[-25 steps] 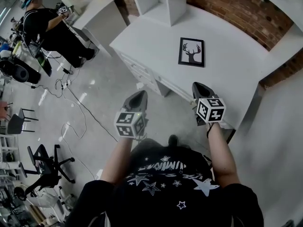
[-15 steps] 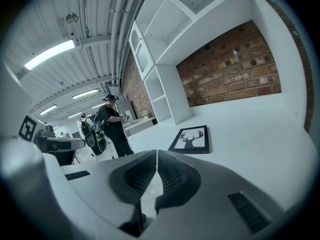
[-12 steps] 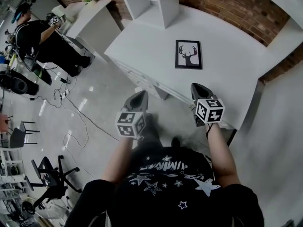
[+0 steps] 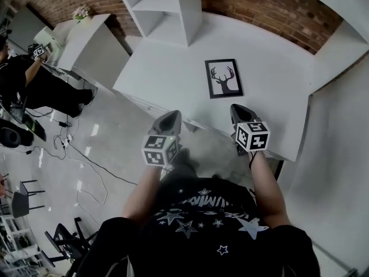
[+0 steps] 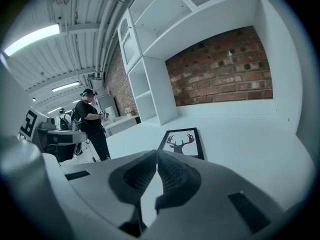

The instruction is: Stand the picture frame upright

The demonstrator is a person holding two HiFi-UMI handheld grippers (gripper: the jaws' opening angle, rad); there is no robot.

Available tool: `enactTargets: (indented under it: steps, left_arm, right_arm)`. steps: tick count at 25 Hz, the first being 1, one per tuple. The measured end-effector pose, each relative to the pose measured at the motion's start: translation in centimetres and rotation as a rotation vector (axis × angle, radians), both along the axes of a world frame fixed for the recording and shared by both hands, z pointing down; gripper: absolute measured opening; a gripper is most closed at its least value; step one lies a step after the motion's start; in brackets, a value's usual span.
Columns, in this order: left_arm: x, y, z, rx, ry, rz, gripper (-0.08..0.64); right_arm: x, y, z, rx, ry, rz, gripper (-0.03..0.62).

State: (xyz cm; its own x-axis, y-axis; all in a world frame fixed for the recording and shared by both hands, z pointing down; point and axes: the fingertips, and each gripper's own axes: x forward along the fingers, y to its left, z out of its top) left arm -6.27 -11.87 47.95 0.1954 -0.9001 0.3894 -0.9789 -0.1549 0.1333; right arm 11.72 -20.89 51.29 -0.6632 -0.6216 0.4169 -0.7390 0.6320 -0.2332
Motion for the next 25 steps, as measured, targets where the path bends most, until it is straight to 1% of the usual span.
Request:
enactTargets:
  steps: [4,7,11,16,19,20,21,22,23,25]
  left_arm:
    - [-1.3,-2.7,0.6,-0.015,0.010,0.065,0.020]
    - [-2.0,-4.4,1.2,-0.029,0.024,0.105,0.020]
    - [-2.8,-6.2,1.8,-0.044,0.044,0.143,0.020]
    - [-3.4,-8.1,2.4,-0.052,0.049,0.202,0.020]
    - [-4.2,-8.9,2.9,-0.057,0.054,0.221,0.020]
    - [-4.5,-9.1,3.0,-0.060,0.055,0.224,0.020]
    - [-4.7,-9.3,3.1,-0.065,0.057,0.228,0.020]
    - [-4.9,-9.5,3.3,-0.072,0.060,0.231,0.020]
    - [-5.1,-9.7,3.4,-0.078,0.063,0.234,0.020]
    - [-5.3,-9.9,3.7,-0.088,0.067,0.245,0.020]
  right_arm:
    - [-0.7,-2.0,0.9,-0.006,0.048,0.056,0.017]
    - [-0.9,-2.9,1.7,-0.028,0.094,0.080,0.017]
    - [-2.0,-3.3,2.8,-0.049,0.159,0.074,0.017]
    - [-3.6,-4.2,4.0,-0.061,0.223,0.066,0.018]
    - [-4.4,-4.5,4.7,-0.069,0.264,0.057,0.018]
    - [-4.7,-4.7,4.9,-0.071,0.277,0.054,0.023]
    - [-5.0,-4.8,5.1,-0.076,0.288,0.048,0.043]
    - [-5.2,-4.9,5.3,-0.082,0.296,0.041,0.079]
    - [-5.5,-5.0,5.6,-0.088,0.305,0.032,0.102]
    - [-6.1,-5.0,6.1,-0.092,0.331,0.010,0.116]
